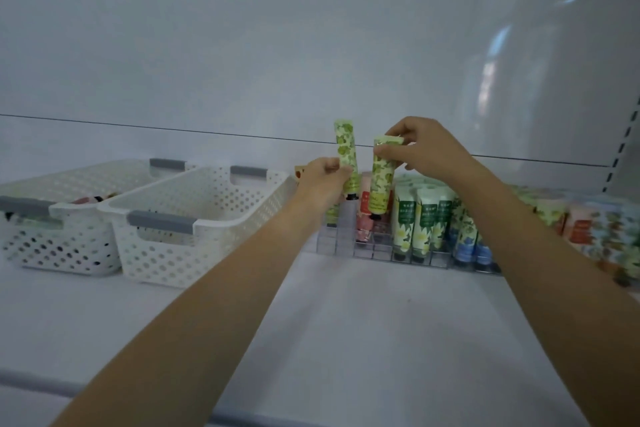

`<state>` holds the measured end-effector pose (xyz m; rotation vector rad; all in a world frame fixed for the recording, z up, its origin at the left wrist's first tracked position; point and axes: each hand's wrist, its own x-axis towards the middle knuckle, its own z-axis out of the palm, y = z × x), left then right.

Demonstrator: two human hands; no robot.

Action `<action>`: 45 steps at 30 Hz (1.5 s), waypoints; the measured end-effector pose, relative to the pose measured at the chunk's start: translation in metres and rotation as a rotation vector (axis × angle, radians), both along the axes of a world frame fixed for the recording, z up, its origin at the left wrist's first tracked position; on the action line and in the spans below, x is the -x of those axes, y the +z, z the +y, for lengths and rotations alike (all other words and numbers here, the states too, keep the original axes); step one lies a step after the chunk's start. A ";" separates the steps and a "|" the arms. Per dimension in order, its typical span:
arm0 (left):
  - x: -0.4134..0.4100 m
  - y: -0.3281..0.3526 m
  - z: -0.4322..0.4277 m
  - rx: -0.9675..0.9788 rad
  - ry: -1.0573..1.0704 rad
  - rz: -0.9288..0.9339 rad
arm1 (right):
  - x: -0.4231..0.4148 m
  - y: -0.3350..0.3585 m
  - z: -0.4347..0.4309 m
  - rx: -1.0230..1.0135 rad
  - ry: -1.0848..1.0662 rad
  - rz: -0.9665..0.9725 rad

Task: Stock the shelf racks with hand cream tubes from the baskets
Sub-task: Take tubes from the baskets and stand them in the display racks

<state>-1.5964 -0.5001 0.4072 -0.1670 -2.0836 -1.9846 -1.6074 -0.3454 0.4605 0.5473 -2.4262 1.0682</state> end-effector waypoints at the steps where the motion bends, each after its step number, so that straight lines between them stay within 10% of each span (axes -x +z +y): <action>1: 0.004 -0.003 0.000 -0.019 0.021 -0.009 | 0.002 0.002 0.001 -0.009 0.008 -0.011; 12: 0.035 -0.043 -0.014 -0.013 0.191 0.055 | 0.030 0.013 -0.021 0.029 0.049 -0.024; 27: 0.048 -0.062 -0.028 0.008 0.093 0.101 | 0.078 -0.033 -0.052 -0.455 -0.261 -0.048; 38: 0.042 -0.065 -0.031 0.118 0.002 0.175 | 0.069 -0.026 -0.061 -0.159 0.162 -0.029; 45: 0.040 -0.084 -0.041 0.957 0.239 0.191 | 0.070 -0.022 -0.051 -0.075 0.014 0.074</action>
